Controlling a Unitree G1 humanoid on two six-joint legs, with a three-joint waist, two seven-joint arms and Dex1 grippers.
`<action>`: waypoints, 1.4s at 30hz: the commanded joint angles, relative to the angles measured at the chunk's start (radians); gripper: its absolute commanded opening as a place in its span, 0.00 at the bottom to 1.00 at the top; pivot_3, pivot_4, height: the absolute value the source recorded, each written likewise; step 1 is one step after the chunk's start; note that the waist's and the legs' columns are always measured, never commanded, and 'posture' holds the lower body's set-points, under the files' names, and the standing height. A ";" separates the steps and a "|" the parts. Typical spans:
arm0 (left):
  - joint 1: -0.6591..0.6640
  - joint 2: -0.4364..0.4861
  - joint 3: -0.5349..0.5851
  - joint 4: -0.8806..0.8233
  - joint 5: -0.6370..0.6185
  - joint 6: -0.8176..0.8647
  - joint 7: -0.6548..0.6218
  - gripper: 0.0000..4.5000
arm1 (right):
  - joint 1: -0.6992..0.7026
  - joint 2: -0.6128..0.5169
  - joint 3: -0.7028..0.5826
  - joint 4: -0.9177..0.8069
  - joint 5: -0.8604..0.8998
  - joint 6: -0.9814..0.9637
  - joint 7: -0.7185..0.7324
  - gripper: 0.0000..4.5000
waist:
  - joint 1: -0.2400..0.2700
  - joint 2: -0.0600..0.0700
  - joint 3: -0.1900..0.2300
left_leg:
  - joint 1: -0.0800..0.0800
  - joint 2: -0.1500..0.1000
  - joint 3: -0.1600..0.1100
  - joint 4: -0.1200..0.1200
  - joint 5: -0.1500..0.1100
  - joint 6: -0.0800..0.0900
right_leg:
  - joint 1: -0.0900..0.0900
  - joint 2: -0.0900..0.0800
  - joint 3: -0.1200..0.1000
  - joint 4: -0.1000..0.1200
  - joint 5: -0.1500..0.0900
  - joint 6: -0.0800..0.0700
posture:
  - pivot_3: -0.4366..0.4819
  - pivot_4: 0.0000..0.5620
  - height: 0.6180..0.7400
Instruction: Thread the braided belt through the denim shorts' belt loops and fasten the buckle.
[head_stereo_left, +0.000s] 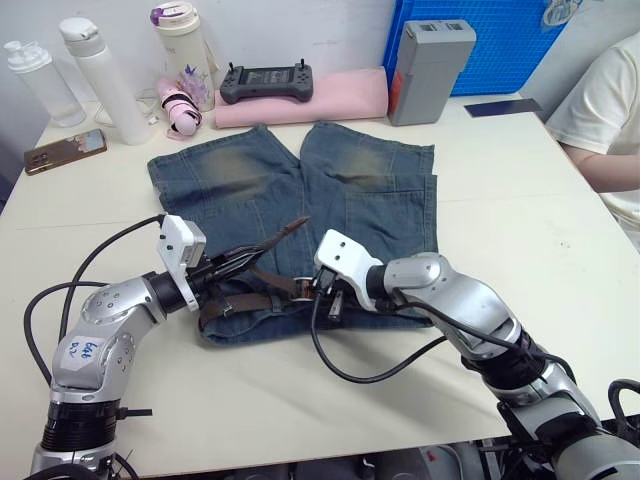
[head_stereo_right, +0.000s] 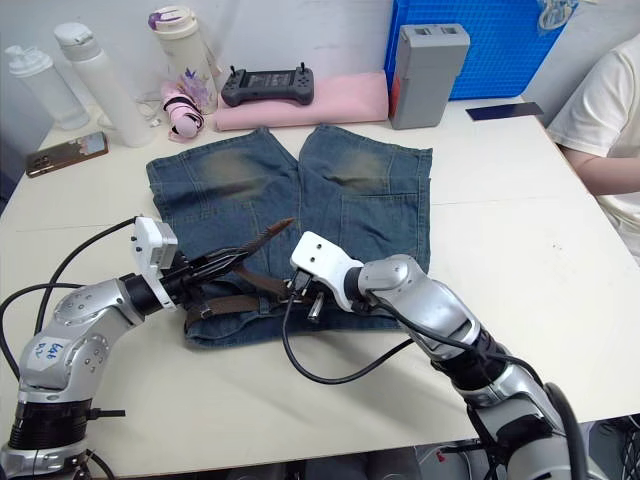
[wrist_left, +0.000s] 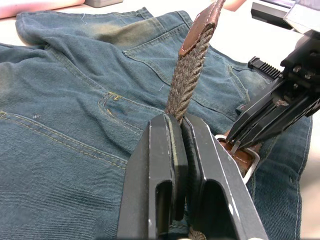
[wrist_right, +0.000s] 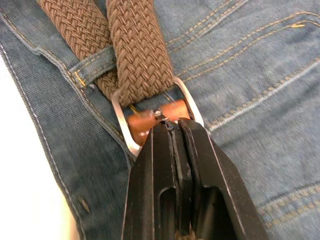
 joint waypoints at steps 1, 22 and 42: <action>-0.006 0.001 0.009 -0.038 -0.008 -0.013 0.003 0.00 | -0.039 0.061 0.021 0.021 -0.009 -0.019 -0.015 0.06 | 0.000 0.000 0.000 | 0.000 0.000 0.000 0.000 0.000 0.000 | 0.000 0.000 0.000 0.000 0.000 0.000 | 0.48 0.27 0.71; -0.006 -0.001 0.003 -0.034 -0.007 -0.017 0.002 0.00 | -0.063 0.057 -0.064 0.019 0.001 -0.029 -0.007 0.06 | 0.000 0.000 0.000 | 0.000 -0.001 0.000 0.000 0.000 0.000 | -0.001 -0.001 0.000 0.004 0.000 0.000 | 0.48 0.27 0.71; 0.004 -0.003 0.011 -0.047 -0.007 -0.023 0.011 0.00 | -0.039 0.070 0.059 0.113 -0.030 -0.091 0.048 0.06 | -0.005 0.000 0.000 | 0.000 0.000 0.000 0.000 0.000 0.000 | -0.002 -0.001 0.000 0.004 0.000 0.000 | 0.48 0.27 0.71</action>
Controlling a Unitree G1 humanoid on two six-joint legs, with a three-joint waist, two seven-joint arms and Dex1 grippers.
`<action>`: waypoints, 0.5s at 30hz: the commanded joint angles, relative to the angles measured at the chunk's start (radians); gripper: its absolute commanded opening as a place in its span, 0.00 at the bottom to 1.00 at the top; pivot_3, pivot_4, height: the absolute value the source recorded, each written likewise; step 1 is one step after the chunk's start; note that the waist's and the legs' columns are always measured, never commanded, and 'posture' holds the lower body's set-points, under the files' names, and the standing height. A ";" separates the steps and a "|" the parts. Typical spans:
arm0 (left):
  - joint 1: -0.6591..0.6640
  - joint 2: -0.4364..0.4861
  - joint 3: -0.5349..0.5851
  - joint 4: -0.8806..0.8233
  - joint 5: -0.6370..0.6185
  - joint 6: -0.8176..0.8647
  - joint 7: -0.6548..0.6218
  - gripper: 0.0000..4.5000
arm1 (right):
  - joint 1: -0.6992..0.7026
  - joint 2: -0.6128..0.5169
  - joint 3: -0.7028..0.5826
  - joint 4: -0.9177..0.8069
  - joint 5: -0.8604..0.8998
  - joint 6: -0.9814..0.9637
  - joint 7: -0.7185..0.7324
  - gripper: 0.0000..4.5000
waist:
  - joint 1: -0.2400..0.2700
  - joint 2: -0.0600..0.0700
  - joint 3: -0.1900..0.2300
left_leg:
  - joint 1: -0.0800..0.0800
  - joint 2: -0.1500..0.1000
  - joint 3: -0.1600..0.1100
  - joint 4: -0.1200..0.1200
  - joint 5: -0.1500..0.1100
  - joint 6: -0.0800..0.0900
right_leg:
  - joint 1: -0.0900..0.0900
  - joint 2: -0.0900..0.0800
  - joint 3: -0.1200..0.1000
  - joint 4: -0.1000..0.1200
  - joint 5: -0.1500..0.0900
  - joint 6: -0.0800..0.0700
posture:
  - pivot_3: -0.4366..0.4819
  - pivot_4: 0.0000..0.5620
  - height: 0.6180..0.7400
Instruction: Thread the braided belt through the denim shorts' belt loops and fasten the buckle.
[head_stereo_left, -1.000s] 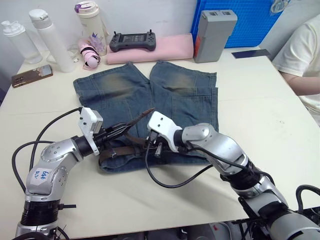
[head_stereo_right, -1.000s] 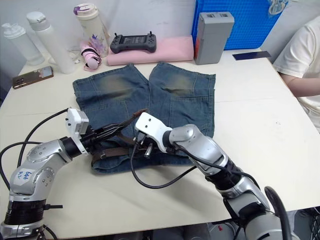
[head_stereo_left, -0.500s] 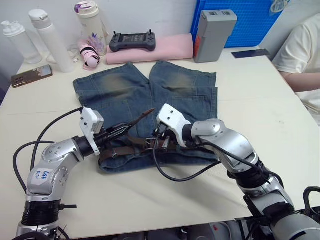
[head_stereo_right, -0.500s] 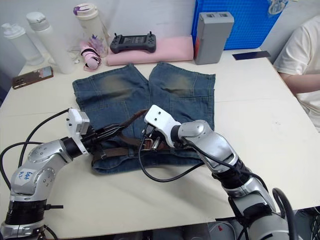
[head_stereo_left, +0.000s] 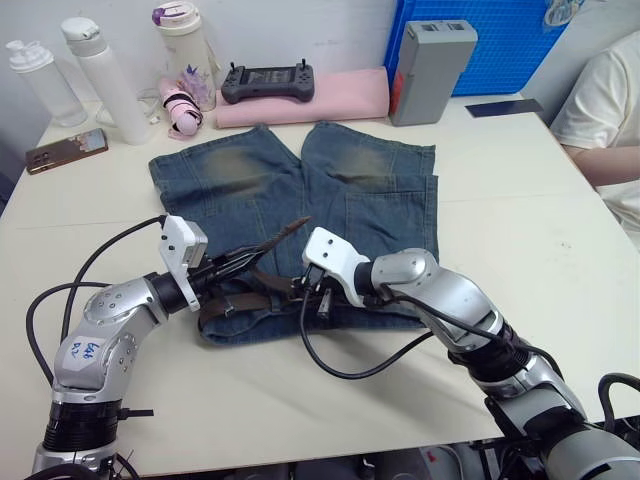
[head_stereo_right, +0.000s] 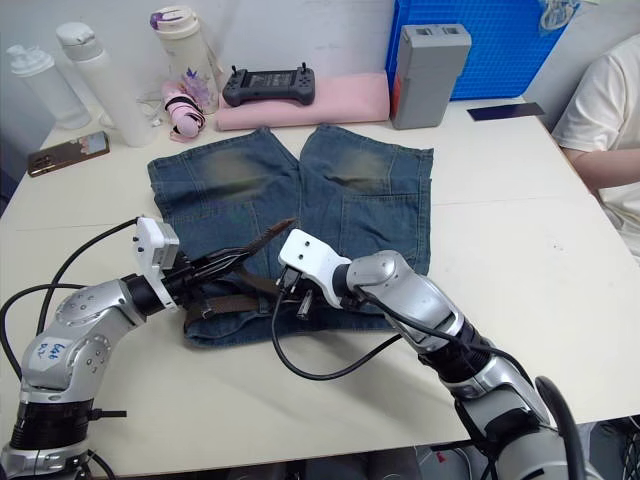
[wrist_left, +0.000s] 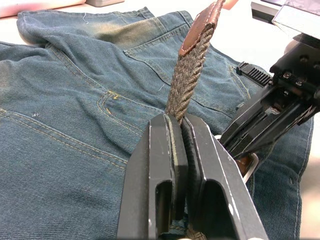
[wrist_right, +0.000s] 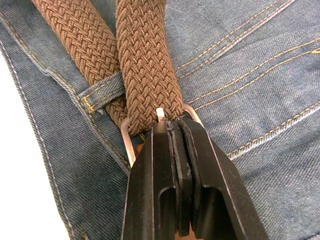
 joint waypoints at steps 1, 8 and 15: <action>0.002 0.001 0.016 -0.046 -0.006 -0.024 0.003 0.00 | -0.001 0.006 0.040 0.022 -0.010 -0.029 0.030 0.06 | 0.000 0.000 0.000 | 0.000 0.000 0.000 0.000 0.000 0.000 | 0.000 0.000 0.000 0.000 0.000 0.000 | 0.48 0.27 0.71; -0.002 -0.003 0.011 -0.041 0.000 -0.035 0.006 0.00 | -0.010 -0.008 0.077 0.046 -0.030 -0.054 0.078 0.06 | -0.013 0.000 0.000 | 0.000 0.000 0.000 0.000 0.000 0.000 | 0.000 0.000 0.000 0.000 0.000 0.000 | 0.48 0.27 0.71; -0.005 -0.009 0.006 -0.037 0.002 -0.043 0.010 0.00 | -0.015 -0.010 0.097 0.054 -0.048 -0.061 0.111 0.06 | -0.017 0.000 0.000 | 0.000 0.000 0.000 0.000 0.000 0.000 | 0.000 0.000 0.000 0.000 0.000 0.000 | 0.48 0.27 0.71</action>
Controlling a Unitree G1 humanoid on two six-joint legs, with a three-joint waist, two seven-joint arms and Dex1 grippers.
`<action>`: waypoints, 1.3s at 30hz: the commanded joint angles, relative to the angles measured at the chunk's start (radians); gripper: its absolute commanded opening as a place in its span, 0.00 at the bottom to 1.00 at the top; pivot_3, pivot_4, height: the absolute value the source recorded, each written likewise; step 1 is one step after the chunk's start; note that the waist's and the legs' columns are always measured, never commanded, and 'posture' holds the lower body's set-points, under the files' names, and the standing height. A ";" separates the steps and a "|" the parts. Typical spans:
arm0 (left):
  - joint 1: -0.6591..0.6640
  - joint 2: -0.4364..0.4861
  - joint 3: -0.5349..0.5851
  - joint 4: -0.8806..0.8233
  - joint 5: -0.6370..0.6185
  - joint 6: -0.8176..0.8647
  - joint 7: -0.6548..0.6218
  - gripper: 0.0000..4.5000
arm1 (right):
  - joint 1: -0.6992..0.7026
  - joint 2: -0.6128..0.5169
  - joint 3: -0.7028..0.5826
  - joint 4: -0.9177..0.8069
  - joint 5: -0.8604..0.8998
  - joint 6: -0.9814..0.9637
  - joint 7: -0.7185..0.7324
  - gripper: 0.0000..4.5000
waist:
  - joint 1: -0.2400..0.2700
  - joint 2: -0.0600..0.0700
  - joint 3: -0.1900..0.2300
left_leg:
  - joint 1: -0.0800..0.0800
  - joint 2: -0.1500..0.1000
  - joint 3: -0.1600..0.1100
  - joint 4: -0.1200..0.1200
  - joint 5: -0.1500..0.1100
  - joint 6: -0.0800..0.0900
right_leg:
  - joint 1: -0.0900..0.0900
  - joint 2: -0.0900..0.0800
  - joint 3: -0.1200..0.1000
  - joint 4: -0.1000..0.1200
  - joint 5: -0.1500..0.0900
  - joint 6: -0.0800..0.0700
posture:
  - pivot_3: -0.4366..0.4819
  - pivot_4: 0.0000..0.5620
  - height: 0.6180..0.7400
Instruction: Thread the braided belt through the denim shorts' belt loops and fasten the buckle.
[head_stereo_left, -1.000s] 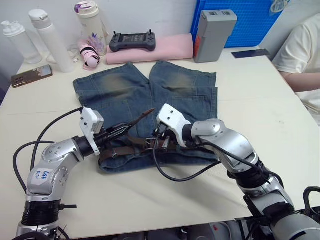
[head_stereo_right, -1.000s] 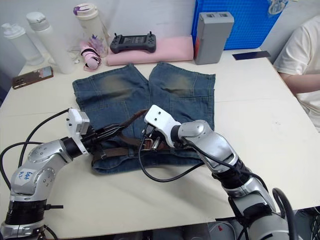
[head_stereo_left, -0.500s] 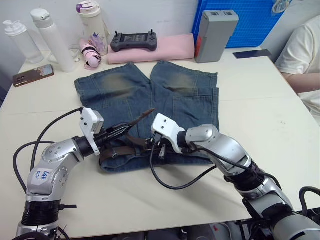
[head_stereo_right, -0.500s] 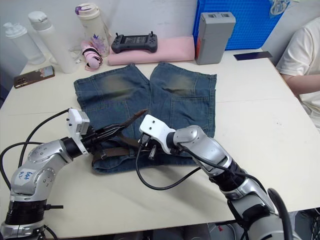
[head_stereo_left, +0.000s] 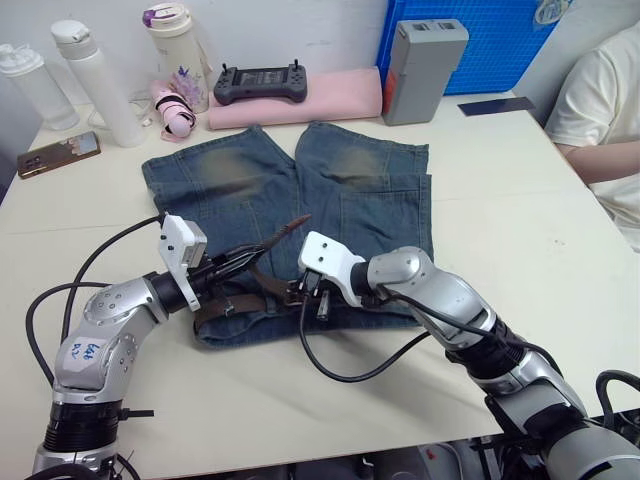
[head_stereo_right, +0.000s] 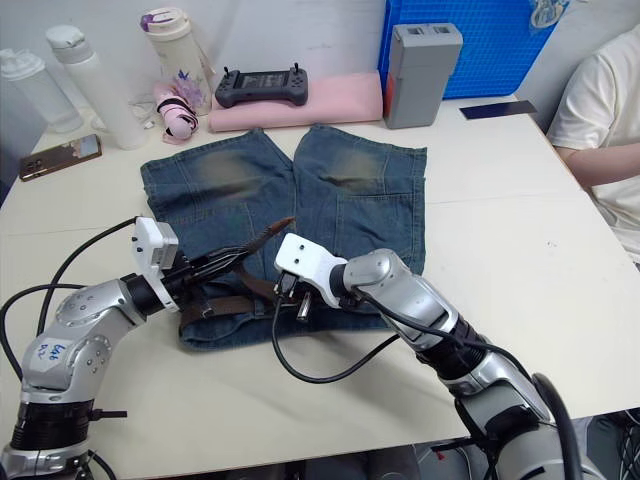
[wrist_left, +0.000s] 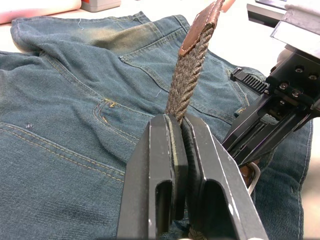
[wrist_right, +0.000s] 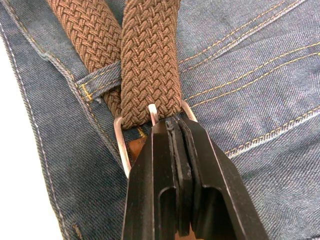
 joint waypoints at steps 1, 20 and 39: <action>-0.005 -0.003 0.008 -0.038 0.002 -0.024 0.007 0.00 | 0.003 -0.004 0.038 0.004 -0.004 0.009 0.036 0.06 | 0.000 0.000 0.000 | 0.000 0.000 0.000 0.000 0.000 0.000 | 0.000 0.000 0.000 0.000 0.000 0.000 | 0.48 0.27 0.71; 0.008 -0.006 0.013 -0.051 -0.001 -0.024 0.014 0.00 | -0.018 -0.010 -0.022 -0.056 0.015 0.056 0.038 0.06 | 0.001 0.000 0.000 | 0.000 0.000 0.000 0.000 0.000 0.000 | 0.000 -0.001 0.000 0.000 0.000 0.000 | 0.48 0.27 0.71; 0.009 -0.020 0.003 -0.060 -0.003 -0.027 0.025 0.00 | -0.162 0.084 0.159 0.312 -0.080 -0.078 0.161 0.06 | -0.006 0.000 0.000 | 0.003 0.001 0.002 0.001 0.001 -0.001 | 0.001 0.000 0.002 0.003 0.000 -0.001 | 0.48 0.27 0.71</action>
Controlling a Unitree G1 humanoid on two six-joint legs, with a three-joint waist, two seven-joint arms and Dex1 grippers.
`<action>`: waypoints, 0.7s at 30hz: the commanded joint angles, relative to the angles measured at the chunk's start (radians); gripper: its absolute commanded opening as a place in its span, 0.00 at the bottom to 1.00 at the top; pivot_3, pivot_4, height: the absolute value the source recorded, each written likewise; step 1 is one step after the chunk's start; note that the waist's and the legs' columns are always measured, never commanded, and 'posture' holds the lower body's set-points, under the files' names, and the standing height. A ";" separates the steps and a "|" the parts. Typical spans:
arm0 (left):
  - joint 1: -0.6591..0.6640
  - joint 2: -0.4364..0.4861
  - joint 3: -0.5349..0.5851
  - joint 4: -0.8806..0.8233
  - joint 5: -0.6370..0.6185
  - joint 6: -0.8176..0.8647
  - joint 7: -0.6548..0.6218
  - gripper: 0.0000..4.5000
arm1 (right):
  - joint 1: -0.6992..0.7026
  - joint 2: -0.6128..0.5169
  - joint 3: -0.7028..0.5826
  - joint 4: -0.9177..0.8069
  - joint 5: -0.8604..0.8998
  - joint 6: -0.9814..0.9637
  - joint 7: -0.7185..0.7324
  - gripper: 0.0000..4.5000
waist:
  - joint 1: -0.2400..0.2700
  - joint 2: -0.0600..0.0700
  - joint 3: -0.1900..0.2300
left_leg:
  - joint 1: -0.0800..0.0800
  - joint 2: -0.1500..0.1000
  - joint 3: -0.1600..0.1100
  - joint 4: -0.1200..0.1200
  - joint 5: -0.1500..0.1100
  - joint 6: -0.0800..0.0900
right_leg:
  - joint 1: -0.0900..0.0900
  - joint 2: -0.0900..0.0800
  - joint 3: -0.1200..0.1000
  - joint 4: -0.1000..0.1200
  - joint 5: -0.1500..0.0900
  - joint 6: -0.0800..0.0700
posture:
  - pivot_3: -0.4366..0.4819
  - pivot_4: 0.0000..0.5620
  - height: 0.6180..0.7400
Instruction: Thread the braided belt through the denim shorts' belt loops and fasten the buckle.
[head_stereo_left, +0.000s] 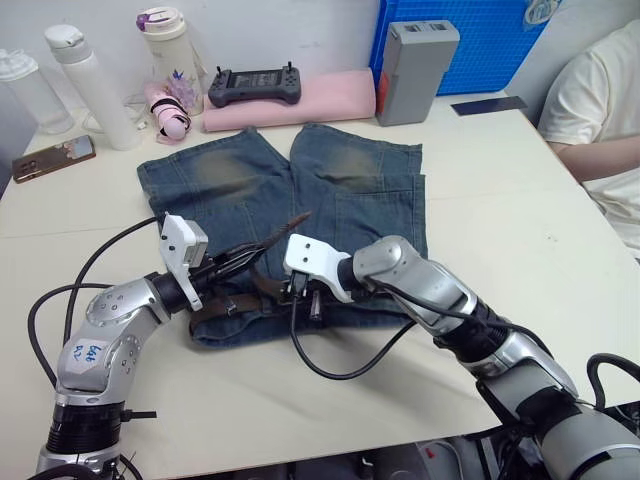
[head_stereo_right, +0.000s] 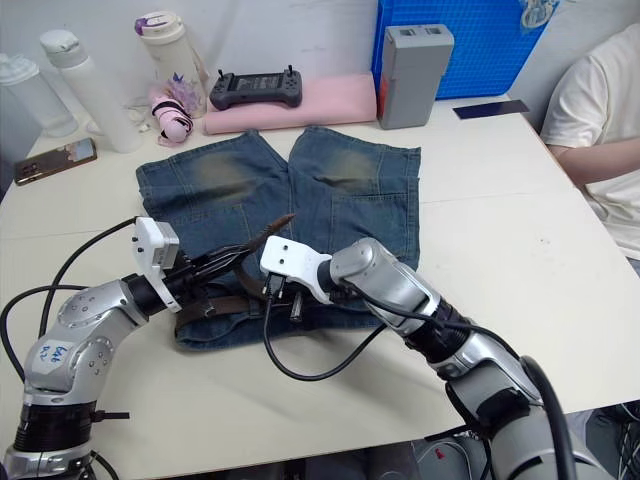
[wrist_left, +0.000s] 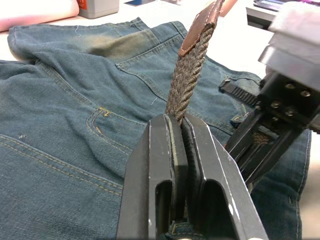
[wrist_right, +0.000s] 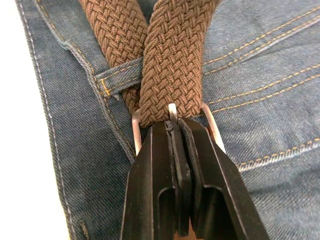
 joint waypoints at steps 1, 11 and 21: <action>0.005 -0.009 0.004 -0.047 -0.004 -0.025 0.005 0.00 | -0.057 0.043 0.084 0.192 -0.051 -0.048 0.063 0.06 | -0.002 0.000 0.000 | 0.000 0.000 0.000 0.000 0.000 0.000 | 0.000 0.000 0.000 0.000 0.000 0.000 | 0.48 0.27 0.71; -0.079 0.054 0.022 0.000 -0.011 -0.020 -0.062 0.00 | -0.152 0.102 0.241 0.418 -0.173 -0.208 0.266 0.06 | -0.009 0.000 -0.002 | 0.002 0.001 -0.001 0.000 0.001 -0.002 | 0.001 0.000 0.000 0.002 -0.001 -0.002 | 0.48 0.27 0.71; -0.470 0.241 -0.054 0.320 0.013 -0.067 -0.396 0.00 | -0.168 0.236 0.249 0.655 -0.308 -0.360 0.309 0.06 | -0.032 -0.002 -0.007 | 0.017 0.003 0.002 -0.013 0.006 -0.010 | 0.006 0.003 0.001 0.007 -0.004 -0.008 | 0.48 0.27 0.71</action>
